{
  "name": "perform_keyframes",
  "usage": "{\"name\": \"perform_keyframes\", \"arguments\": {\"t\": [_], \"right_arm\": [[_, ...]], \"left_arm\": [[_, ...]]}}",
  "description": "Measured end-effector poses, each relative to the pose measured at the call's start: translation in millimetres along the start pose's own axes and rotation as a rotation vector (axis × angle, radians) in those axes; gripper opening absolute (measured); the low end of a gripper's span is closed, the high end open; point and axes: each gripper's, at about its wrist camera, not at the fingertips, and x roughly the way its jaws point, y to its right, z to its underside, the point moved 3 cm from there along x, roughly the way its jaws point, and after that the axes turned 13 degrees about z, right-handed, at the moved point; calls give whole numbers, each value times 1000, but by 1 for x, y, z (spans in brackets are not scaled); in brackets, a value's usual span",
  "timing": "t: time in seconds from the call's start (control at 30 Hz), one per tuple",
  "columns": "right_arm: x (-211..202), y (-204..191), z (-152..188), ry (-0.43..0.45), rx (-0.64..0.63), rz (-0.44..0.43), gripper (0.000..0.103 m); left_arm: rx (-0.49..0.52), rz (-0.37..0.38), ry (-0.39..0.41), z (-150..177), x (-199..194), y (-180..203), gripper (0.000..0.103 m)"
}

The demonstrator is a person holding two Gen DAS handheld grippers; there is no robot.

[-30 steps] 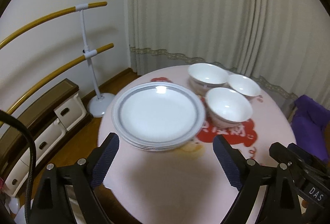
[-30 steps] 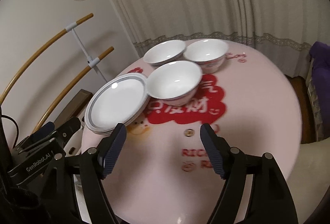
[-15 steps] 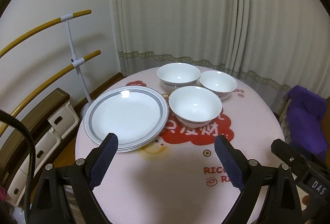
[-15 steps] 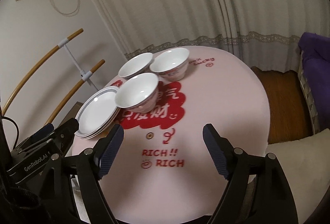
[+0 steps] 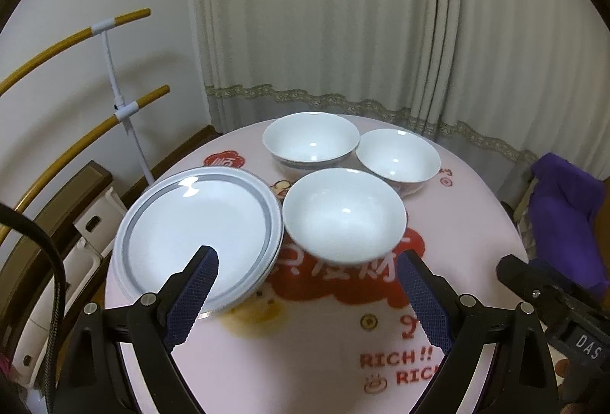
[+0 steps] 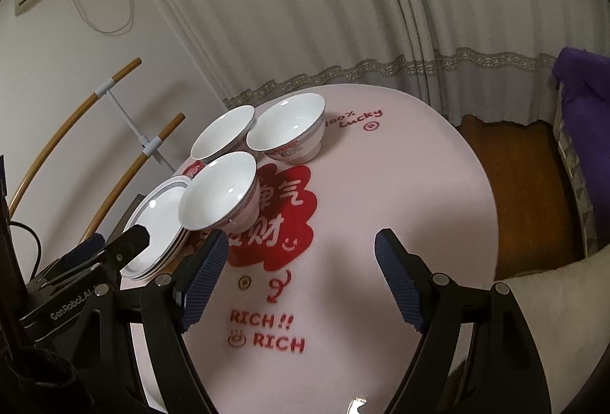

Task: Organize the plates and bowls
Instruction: 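Move both grippers toward the rim of a large white bowl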

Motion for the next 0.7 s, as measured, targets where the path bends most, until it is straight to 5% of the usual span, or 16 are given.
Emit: {"name": "perform_keyframes", "arguments": {"t": [0.7], "right_arm": [[87, -53, -32, -115, -57, -12, 81]], "left_arm": [[77, 62, -168, -76, 118, -49, 80]]}}
